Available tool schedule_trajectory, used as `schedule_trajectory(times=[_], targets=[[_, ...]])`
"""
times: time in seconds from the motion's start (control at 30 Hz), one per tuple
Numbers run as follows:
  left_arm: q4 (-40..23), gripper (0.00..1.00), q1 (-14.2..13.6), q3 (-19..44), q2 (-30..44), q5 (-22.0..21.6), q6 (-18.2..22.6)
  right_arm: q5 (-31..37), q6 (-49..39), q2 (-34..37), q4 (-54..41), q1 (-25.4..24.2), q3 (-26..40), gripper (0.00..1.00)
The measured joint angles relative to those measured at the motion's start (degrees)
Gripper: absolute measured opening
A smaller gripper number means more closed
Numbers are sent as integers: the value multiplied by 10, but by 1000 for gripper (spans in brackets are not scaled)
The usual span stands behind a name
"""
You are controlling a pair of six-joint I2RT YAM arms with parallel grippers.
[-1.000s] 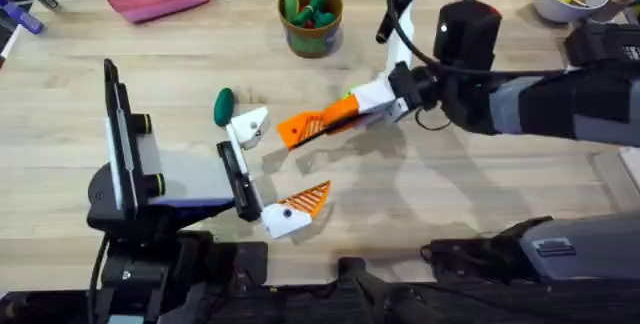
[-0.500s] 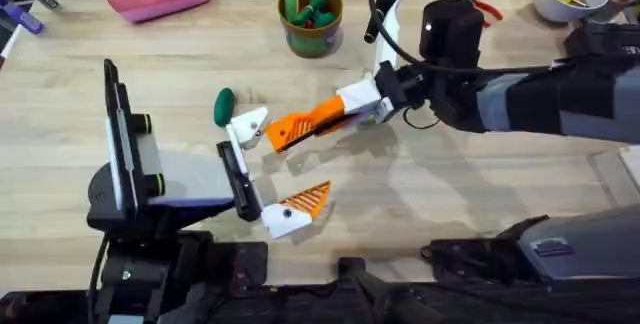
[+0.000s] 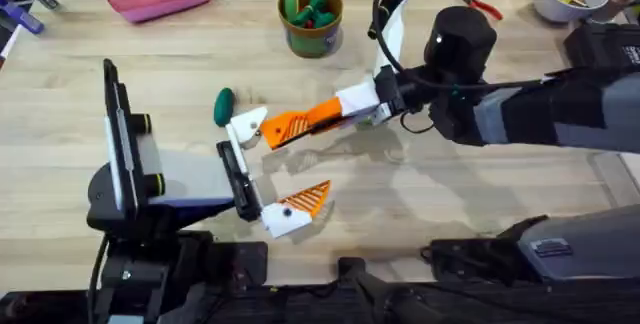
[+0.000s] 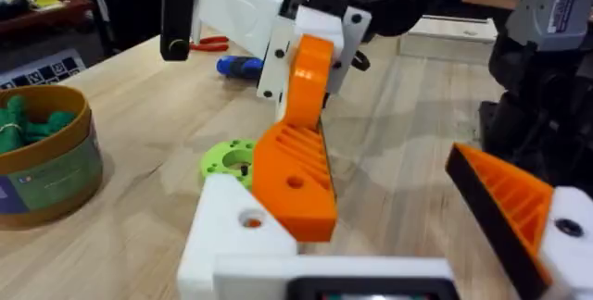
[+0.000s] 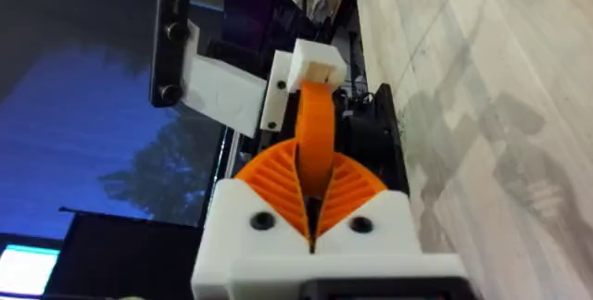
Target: Pick up the gripper from the table and insert it into the empty holder that is missing its gripper. Then pick up a screw, insert it into the mounting hole, and use the screwdriver to tighten it. Finally, clean up the table by picking up the vegetable and placing it into the bucket.
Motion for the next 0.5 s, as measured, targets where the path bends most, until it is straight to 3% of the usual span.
schedule_trajectory(times=[0.5], targets=[[0,986,0,0,0,0,0,0,20,0,4,0,-7,5]])
